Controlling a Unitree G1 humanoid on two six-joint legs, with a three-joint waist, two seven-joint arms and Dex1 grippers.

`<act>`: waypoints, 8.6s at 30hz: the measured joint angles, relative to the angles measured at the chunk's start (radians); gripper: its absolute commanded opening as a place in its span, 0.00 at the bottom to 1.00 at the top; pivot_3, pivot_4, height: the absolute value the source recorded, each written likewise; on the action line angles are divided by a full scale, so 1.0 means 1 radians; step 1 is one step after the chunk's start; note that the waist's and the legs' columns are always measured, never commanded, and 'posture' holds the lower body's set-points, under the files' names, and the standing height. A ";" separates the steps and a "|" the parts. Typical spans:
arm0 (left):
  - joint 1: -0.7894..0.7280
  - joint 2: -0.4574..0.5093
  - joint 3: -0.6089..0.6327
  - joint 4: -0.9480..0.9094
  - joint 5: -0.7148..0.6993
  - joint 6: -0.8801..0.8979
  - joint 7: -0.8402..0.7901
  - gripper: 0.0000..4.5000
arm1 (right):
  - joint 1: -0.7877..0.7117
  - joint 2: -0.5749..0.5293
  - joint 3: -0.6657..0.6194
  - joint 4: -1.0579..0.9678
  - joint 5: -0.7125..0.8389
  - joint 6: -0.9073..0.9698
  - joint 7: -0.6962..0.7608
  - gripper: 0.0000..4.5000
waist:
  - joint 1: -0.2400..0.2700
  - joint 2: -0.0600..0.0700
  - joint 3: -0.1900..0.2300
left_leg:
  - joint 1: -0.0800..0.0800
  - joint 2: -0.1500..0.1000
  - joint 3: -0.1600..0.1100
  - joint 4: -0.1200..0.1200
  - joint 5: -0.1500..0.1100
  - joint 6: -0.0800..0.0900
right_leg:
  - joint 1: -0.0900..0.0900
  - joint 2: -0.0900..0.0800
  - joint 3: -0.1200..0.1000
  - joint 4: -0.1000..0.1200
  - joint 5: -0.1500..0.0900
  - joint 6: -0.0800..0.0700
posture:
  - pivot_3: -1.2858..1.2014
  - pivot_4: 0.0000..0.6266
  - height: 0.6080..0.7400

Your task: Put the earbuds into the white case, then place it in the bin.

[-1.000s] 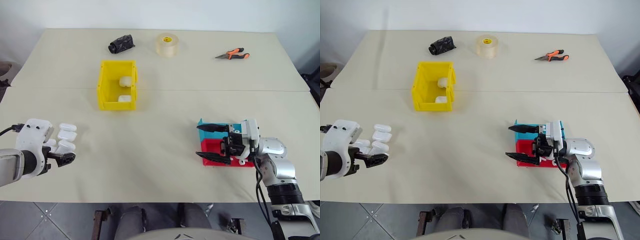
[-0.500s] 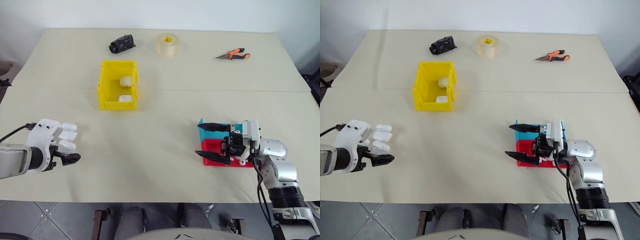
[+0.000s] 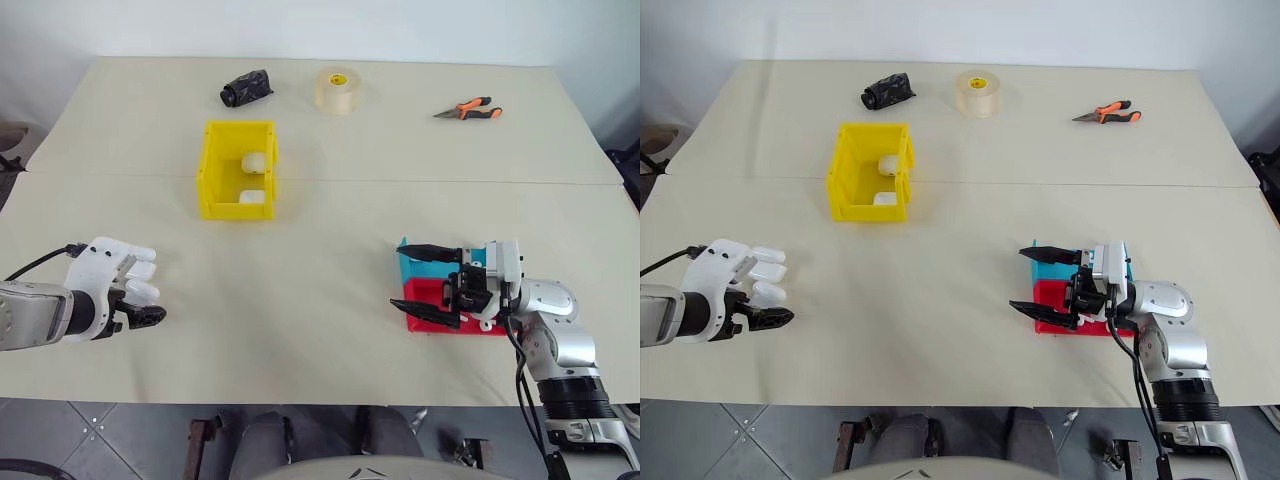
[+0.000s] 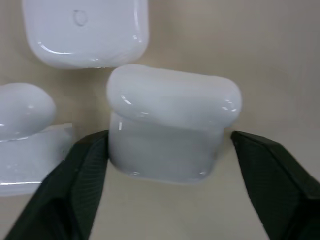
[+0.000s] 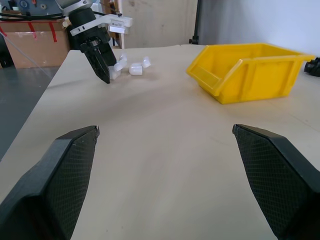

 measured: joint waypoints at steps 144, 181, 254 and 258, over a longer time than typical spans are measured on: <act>-0.143 -0.970 -0.480 0.120 0.608 -1.279 -0.969 0.63 | 0.206 -0.751 0.120 -0.366 -0.584 0.278 -0.102 0.24 | 0.026 -0.003 -0.002 | -0.006 0.000 -0.012 0.013 -0.001 0.002 | 0.007 -0.002 -0.010 -0.002 0.001 0.002 | 0.52 0.24 1.00; -0.246 -0.957 -0.419 0.243 0.529 -1.257 -1.162 0.63 | 0.156 0.021 -0.172 -0.618 0.239 0.465 -0.418 0.24 | 0.027 -0.002 -0.003 | -0.014 0.000 -0.017 0.018 -0.001 0.002 | 0.003 -0.001 -0.015 0.000 0.001 0.002 | 0.52 0.24 1.00; -0.262 -0.932 -0.426 0.232 0.586 -1.208 -1.146 0.63 | 0.358 -0.205 -0.281 -0.521 0.134 0.370 -0.409 0.99 | 0.028 -0.002 -0.003 | -0.015 0.000 -0.016 0.018 -0.002 0.002 | 0.003 -0.002 -0.015 0.000 0.001 0.002 | 0.52 0.24 1.00; -0.267 -0.947 -0.443 0.242 0.611 -1.228 -1.130 0.63 | 0.297 -0.219 -0.243 -0.521 0.111 0.419 -0.455 0.86 | 0.030 -0.002 -0.003 | -0.015 0.000 -0.017 0.018 -0.002 0.002 | 0.003 -0.002 -0.016 0.000 0.001 0.002 | 0.52 0.24 1.00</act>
